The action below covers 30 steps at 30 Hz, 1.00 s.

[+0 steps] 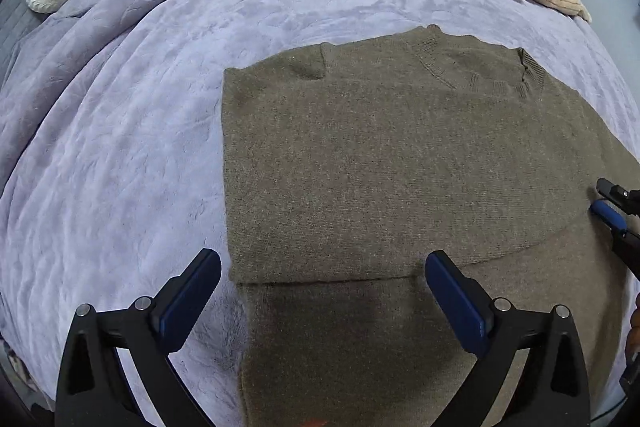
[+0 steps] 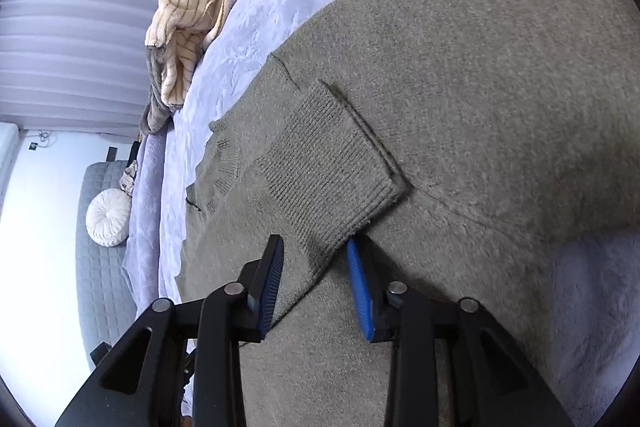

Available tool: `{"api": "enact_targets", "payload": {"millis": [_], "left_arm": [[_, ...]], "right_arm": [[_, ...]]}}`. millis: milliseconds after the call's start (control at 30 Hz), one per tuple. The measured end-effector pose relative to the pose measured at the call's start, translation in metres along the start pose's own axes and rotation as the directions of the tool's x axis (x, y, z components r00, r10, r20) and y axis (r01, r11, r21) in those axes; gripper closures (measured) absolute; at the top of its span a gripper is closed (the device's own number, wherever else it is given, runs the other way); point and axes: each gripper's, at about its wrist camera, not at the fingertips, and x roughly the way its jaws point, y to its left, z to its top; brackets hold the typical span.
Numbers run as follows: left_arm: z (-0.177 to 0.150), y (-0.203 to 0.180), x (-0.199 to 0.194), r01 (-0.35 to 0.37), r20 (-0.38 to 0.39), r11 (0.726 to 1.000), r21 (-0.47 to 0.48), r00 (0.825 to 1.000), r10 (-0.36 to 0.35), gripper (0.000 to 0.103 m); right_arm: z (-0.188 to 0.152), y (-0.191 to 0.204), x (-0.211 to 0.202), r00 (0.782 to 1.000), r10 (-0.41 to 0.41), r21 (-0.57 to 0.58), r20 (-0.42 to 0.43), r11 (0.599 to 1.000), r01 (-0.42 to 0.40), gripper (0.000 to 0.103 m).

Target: Fold small clothes

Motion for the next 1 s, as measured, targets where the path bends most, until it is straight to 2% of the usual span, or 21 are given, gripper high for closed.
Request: {"api": "enact_targets", "payload": {"millis": [33,167,267,367,400,500,567,633,733,900,933,1000], "left_arm": [[-0.001,-0.002,0.000,0.001,-0.002,1.000,0.006,1.000,-0.001,0.000],[0.003,-0.009,0.001,-0.004,-0.005,1.000,0.022,1.000,0.004,0.000],[0.006,-0.014,0.006,-0.007,-0.036,1.000,0.022,0.999,0.008,0.000],[0.006,-0.023,0.009,0.035,-0.068,0.999,0.023,0.997,-0.034,0.001],[0.006,-0.029,0.007,0.045,-0.067,0.999,0.030,0.997,-0.042,0.000],[0.006,-0.054,0.000,0.069,-0.052,0.995,0.074,0.996,-0.065,0.000],[0.007,-0.074,-0.004,0.093,-0.045,0.990,0.102,0.995,-0.089,0.000],[0.008,-0.096,-0.006,0.104,-0.036,0.986,0.129,0.994,-0.100,0.001],[0.010,-0.128,-0.006,0.140,-0.043,0.977,0.161,0.990,-0.135,0.000],[0.009,-0.173,-0.005,0.190,-0.070,0.960,0.204,0.981,-0.179,0.001],[0.008,-0.178,-0.005,0.199,-0.074,0.956,0.213,0.980,-0.187,0.000],[0.009,-0.188,-0.003,0.212,-0.079,0.949,0.232,0.977,-0.199,0.001]], "right_arm": [[-0.001,0.000,0.000,1.000,-0.008,-0.009,-0.003,1.000,0.008,0.087],[-0.010,-0.007,-0.007,0.999,-0.035,-0.014,-0.016,0.999,0.035,0.087],[-0.016,-0.016,-0.018,1.000,-0.016,-0.004,-0.026,1.000,0.016,0.087],[-0.022,-0.023,-0.041,1.000,-0.023,-0.013,-0.011,1.000,0.023,0.086],[-0.022,-0.027,-0.050,1.000,-0.026,-0.011,0.000,1.000,0.026,0.083],[-0.020,-0.044,-0.086,0.998,-0.038,0.020,0.059,0.999,0.037,0.061],[-0.016,-0.058,-0.113,0.991,-0.072,0.048,0.111,0.997,0.067,0.060],[-0.010,-0.074,-0.140,0.977,-0.127,0.084,0.171,0.990,0.114,0.060],[-0.002,-0.106,-0.184,0.939,-0.219,0.194,0.265,0.966,0.170,0.060],[0.009,-0.159,-0.244,0.867,-0.299,0.374,0.398,0.916,0.144,0.060],[0.012,-0.170,-0.252,0.859,-0.307,0.399,0.410,0.907,0.134,0.059],[0.020,-0.188,-0.259,0.858,-0.298,0.435,0.418,0.895,0.099,0.059]]}}
